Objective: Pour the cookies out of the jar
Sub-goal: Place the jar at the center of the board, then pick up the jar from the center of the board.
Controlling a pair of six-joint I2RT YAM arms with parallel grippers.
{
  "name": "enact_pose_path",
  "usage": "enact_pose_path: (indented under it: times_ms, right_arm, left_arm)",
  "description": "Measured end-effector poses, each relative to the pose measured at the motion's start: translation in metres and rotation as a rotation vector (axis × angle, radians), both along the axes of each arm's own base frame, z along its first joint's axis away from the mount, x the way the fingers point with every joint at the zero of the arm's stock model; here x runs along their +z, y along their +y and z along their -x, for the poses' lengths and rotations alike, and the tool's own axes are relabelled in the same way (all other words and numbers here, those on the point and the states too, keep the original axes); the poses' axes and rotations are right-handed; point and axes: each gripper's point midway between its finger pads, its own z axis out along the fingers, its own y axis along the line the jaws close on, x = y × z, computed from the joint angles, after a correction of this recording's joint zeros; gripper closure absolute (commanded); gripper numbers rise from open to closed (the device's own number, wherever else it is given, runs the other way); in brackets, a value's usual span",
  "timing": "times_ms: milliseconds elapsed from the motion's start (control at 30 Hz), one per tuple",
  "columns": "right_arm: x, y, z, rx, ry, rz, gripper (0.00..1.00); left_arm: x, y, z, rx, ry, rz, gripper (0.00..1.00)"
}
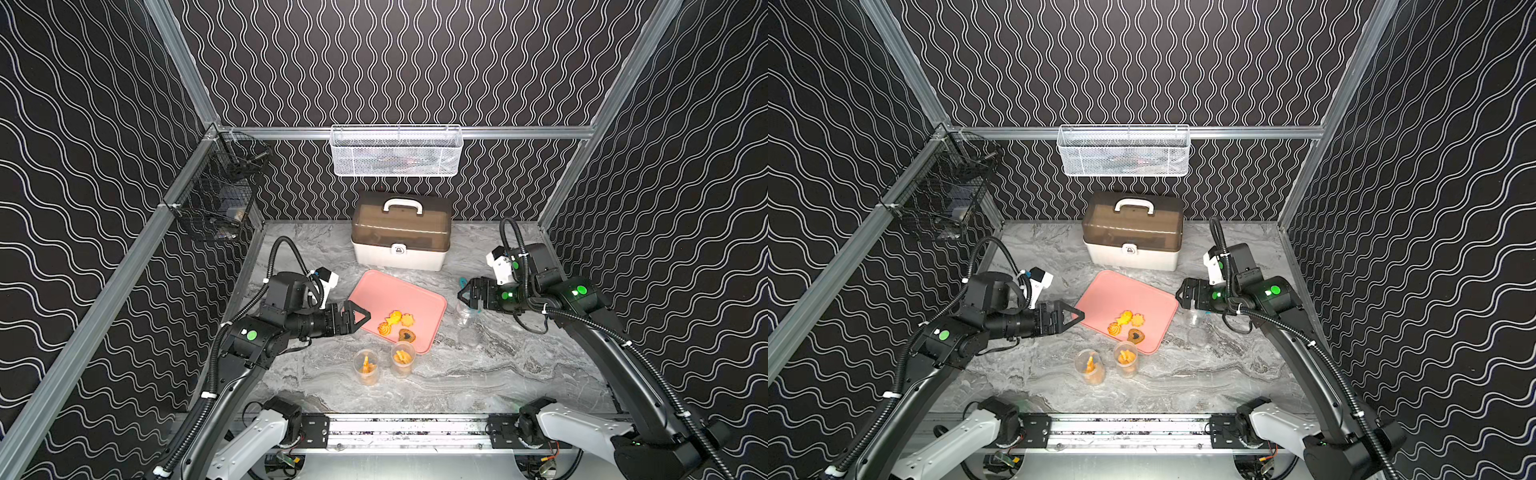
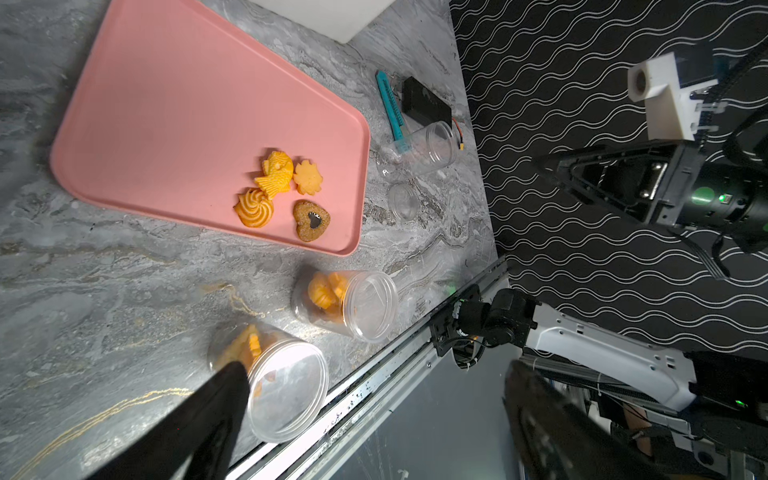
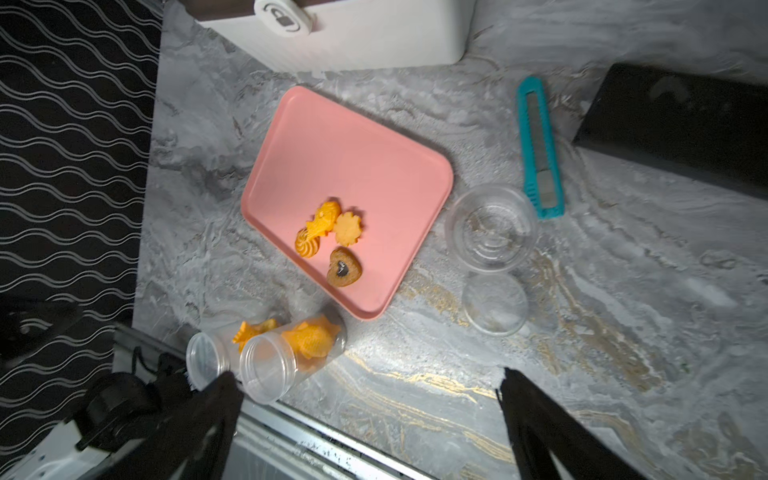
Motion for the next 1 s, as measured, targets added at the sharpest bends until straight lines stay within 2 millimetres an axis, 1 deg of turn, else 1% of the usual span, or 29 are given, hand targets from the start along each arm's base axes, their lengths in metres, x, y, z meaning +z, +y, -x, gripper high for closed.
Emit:
enact_pose_path:
  times_ms: [167, 300, 400, 533, 667, 767, 867, 1000]
  right_arm:
    - [-0.007, 0.022, 0.025, 0.075, 0.053, -0.047, 0.0]
    - [-0.023, 0.045, 0.047, 0.164, 0.094, -0.01, 0.0]
    - [-0.035, 0.062, 0.059, 0.215, 0.124, 0.035, 0.0]
    - [-0.048, 0.074, 0.062, 0.23, 0.141, 0.1, 0.0]
    - [-0.052, 0.086, 0.065, 0.25, 0.143, 0.124, 0.0]
    - [-0.057, 0.092, 0.064, 0.243, 0.138, 0.143, 0.0]
    - [-0.06, 0.104, 0.067, 0.267, 0.141, 0.15, 0.0]
    - [-0.068, 0.114, 0.069, 0.28, 0.147, 0.178, 0.0]
  left_arm:
    - [-0.005, 0.0, 0.006, -0.011, 0.012, -0.009, 0.01]
    - [-0.005, 0.001, 0.008, -0.006, 0.01, -0.015, 0.01]
    - [-0.005, 0.004, 0.009, 0.003, 0.009, -0.026, 0.01]
    - [-0.004, 0.008, 0.009, 0.021, 0.006, -0.047, 0.01]
    - [-0.007, 0.011, 0.01, 0.033, 0.014, -0.062, 0.01]
    - [-0.008, 0.012, 0.01, 0.039, 0.016, -0.069, 0.01]
    - [-0.009, 0.014, 0.01, 0.045, 0.017, -0.076, 0.01]
    - [-0.009, 0.015, 0.01, 0.051, 0.019, -0.083, 0.01]
